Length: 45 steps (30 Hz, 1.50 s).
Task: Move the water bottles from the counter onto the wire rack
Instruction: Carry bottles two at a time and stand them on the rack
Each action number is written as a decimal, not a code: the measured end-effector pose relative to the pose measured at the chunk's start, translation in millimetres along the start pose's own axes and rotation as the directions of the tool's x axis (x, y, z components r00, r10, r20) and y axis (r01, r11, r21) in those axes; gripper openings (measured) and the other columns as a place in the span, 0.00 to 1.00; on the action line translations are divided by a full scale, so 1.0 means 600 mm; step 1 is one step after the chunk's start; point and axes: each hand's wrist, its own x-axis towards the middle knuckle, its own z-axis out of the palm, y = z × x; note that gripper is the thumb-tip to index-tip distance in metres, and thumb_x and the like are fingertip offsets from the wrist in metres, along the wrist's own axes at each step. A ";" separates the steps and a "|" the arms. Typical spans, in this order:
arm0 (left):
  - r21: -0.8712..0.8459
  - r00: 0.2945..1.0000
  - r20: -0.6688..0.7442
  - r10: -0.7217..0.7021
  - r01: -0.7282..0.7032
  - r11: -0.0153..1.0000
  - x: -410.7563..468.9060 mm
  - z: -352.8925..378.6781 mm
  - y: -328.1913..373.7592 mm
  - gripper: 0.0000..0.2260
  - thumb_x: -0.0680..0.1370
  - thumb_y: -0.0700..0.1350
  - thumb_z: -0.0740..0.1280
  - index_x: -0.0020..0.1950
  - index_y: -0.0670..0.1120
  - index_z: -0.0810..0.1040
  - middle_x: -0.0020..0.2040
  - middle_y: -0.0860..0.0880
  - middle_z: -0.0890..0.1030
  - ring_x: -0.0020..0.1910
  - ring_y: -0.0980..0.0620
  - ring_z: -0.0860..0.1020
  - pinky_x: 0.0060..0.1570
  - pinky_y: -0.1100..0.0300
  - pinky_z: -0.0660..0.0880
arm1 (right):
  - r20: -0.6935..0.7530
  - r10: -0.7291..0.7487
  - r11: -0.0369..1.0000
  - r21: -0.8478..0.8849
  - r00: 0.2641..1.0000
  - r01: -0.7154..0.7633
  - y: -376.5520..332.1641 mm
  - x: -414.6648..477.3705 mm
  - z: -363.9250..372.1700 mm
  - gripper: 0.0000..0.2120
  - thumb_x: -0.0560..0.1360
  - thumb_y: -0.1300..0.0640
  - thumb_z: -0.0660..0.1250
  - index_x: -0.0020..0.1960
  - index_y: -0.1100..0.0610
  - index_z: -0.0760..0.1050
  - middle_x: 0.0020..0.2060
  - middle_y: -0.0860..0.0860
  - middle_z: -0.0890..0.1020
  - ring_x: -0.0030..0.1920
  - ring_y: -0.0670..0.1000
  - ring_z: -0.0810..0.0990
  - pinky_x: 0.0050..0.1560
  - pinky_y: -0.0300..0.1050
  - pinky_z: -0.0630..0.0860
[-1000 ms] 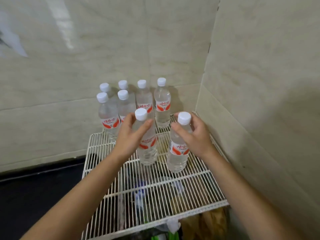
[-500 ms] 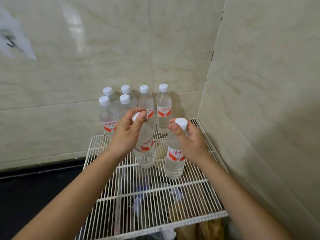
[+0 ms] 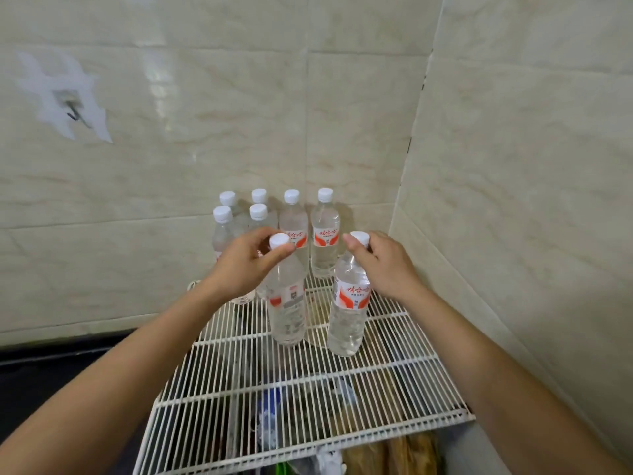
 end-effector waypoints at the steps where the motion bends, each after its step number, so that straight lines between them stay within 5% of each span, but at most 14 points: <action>1: 0.003 0.999 -0.046 -0.023 0.024 1.000 0.008 0.004 0.005 0.13 0.77 0.57 0.70 0.53 0.48 0.83 0.43 0.51 0.84 0.42 0.54 0.80 0.42 0.59 0.76 | 0.030 -0.006 1.000 -0.010 1.000 0.006 -0.008 0.010 -0.002 0.21 0.80 0.34 0.55 0.40 0.47 0.71 0.41 0.47 0.77 0.42 0.47 0.77 0.43 0.48 0.74; 4: -0.030 0.977 -0.184 -0.109 0.105 0.994 0.032 0.015 0.017 0.14 0.75 0.57 0.74 0.45 0.46 0.81 0.33 0.51 0.76 0.32 0.55 0.72 0.34 0.60 0.71 | 0.086 -0.047 0.997 -0.055 0.995 0.052 -0.028 0.034 0.001 0.18 0.81 0.37 0.57 0.40 0.47 0.70 0.41 0.44 0.74 0.43 0.47 0.75 0.41 0.44 0.70; 8: 0.049 0.952 -0.284 -0.113 0.132 0.990 0.067 0.030 0.030 0.19 0.73 0.59 0.74 0.43 0.44 0.75 0.33 0.51 0.75 0.32 0.53 0.72 0.34 0.56 0.70 | 0.108 -0.063 0.996 -0.058 0.992 0.069 -0.029 0.071 0.010 0.19 0.80 0.38 0.61 0.48 0.53 0.76 0.49 0.47 0.77 0.49 0.51 0.77 0.48 0.49 0.73; 14: 0.098 0.939 -0.311 -0.145 0.183 0.978 0.102 0.056 0.033 0.19 0.74 0.60 0.73 0.46 0.45 0.75 0.37 0.50 0.78 0.38 0.50 0.77 0.37 0.53 0.73 | 0.052 -0.011 0.998 0.064 0.999 0.007 -0.019 0.127 0.029 0.12 0.78 0.46 0.70 0.42 0.54 0.76 0.37 0.47 0.78 0.41 0.50 0.76 0.39 0.46 0.69; 19: 0.179 0.962 -0.238 -0.132 0.177 0.968 0.104 0.056 0.021 0.20 0.76 0.59 0.71 0.59 0.46 0.75 0.47 0.54 0.78 0.46 0.51 0.78 0.42 0.55 0.72 | 0.038 0.015 0.987 0.157 0.999 -0.021 -0.011 0.126 0.038 0.19 0.79 0.47 0.69 0.68 0.49 0.77 0.57 0.50 0.83 0.57 0.51 0.80 0.61 0.50 0.77; 24: 0.374 0.993 0.117 -0.028 -0.018 0.927 0.098 0.014 0.023 0.25 0.77 0.53 0.72 0.73 0.50 0.72 0.66 0.49 0.79 0.59 0.49 0.78 0.53 0.59 0.72 | 0.127 -0.155 0.988 0.003 0.980 0.156 -0.006 0.125 0.037 0.21 0.81 0.46 0.64 0.74 0.41 0.69 0.63 0.54 0.80 0.62 0.54 0.77 0.65 0.57 0.74; 27: 0.356 0.984 0.176 -0.030 -0.035 0.934 0.097 -0.002 0.020 0.26 0.77 0.45 0.73 0.74 0.49 0.71 0.63 0.47 0.80 0.56 0.50 0.77 0.53 0.61 0.71 | 0.225 -0.209 0.974 -0.040 0.952 0.224 -0.013 0.120 0.032 0.27 0.82 0.52 0.65 0.79 0.45 0.63 0.74 0.53 0.72 0.73 0.53 0.69 0.74 0.52 0.66; 30: 0.319 0.994 0.108 -0.004 -0.031 0.947 0.103 -0.004 0.021 0.20 0.76 0.42 0.74 0.68 0.49 0.77 0.55 0.49 0.81 0.53 0.50 0.79 0.50 0.62 0.69 | 0.181 -0.217 0.971 -0.057 0.959 0.231 -0.014 0.128 0.031 0.26 0.82 0.53 0.66 0.78 0.45 0.65 0.69 0.55 0.76 0.69 0.55 0.73 0.69 0.51 0.70; 36: 0.336 0.998 0.068 -0.014 -0.010 0.942 0.122 0.015 0.032 0.21 0.77 0.44 0.73 0.69 0.46 0.77 0.58 0.45 0.82 0.55 0.47 0.80 0.52 0.58 0.73 | 0.103 -0.152 0.972 -0.164 0.983 0.168 -0.019 0.131 0.023 0.24 0.81 0.52 0.67 0.76 0.43 0.69 0.50 0.51 0.80 0.56 0.56 0.80 0.58 0.50 0.75; 41: 0.325 0.999 -0.006 -0.051 0.050 0.945 0.142 0.023 0.021 0.22 0.77 0.45 0.73 0.71 0.47 0.75 0.55 0.43 0.83 0.54 0.46 0.80 0.53 0.57 0.75 | 0.034 -0.140 0.979 -0.142 0.990 0.143 -0.016 0.129 0.037 0.23 0.80 0.51 0.69 0.74 0.46 0.71 0.61 0.52 0.82 0.62 0.54 0.79 0.61 0.52 0.76; 45: 0.245 0.997 -0.052 -0.050 0.062 0.967 0.123 0.055 0.022 0.23 0.79 0.43 0.70 0.74 0.47 0.72 0.64 0.43 0.81 0.62 0.46 0.78 0.56 0.61 0.70 | -0.004 -0.114 0.986 -0.121 0.994 0.112 -0.011 0.121 0.048 0.23 0.80 0.48 0.68 0.73 0.42 0.68 0.62 0.51 0.81 0.62 0.55 0.80 0.60 0.54 0.79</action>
